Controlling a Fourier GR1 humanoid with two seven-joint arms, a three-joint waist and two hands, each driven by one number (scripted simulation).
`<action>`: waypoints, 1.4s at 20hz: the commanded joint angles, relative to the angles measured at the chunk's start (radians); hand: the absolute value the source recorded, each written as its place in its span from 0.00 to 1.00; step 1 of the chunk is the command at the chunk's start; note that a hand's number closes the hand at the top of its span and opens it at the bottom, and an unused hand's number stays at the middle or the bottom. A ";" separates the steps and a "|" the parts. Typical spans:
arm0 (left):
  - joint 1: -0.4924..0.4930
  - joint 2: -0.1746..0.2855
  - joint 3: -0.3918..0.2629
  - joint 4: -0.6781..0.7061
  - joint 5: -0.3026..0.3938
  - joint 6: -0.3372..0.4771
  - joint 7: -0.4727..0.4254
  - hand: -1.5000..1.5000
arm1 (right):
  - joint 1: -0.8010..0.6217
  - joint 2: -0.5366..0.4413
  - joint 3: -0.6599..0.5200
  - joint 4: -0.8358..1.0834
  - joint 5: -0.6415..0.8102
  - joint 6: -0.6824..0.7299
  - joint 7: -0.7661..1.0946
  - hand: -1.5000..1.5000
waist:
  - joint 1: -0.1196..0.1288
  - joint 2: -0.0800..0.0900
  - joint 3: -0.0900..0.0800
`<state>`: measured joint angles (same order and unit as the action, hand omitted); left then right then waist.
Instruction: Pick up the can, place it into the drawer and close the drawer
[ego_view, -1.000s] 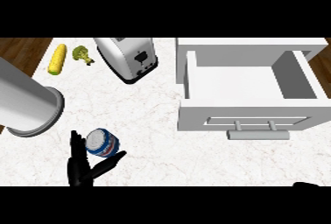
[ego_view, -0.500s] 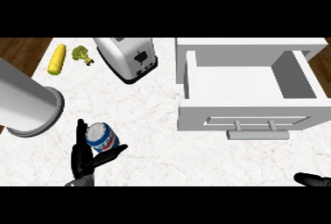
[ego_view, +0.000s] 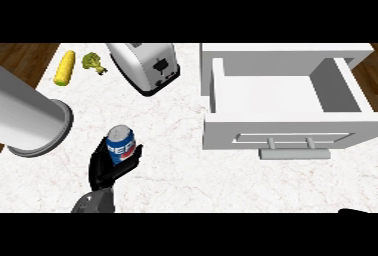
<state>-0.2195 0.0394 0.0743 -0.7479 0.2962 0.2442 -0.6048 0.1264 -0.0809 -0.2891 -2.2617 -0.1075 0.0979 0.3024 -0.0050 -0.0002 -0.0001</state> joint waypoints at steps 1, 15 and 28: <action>-0.034 0.024 0.003 -0.060 0.003 -0.014 0.043 1.00 | 0.019 -0.007 -0.020 -0.053 -0.024 0.006 0.043 0.00 | 0.001 -0.001 0.000; -0.330 -0.006 -0.022 0.220 -0.059 -0.192 -0.007 1.00 | -0.066 -0.060 -0.075 0.067 -0.043 0.024 0.001 0.00 | 0.001 0.000 0.000; -0.529 -0.023 -0.114 -0.138 -0.101 -0.058 0.437 1.00 | -0.029 -0.023 -0.048 -0.030 -0.003 -0.006 0.037 0.00 | 0.006 -0.005 0.000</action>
<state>-0.6956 0.0401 -0.0146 -0.7782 0.2068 0.1275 -0.2888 0.1044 -0.1015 -0.3383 -2.2535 -0.1030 0.1052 0.2928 0.0007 -0.0042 0.0006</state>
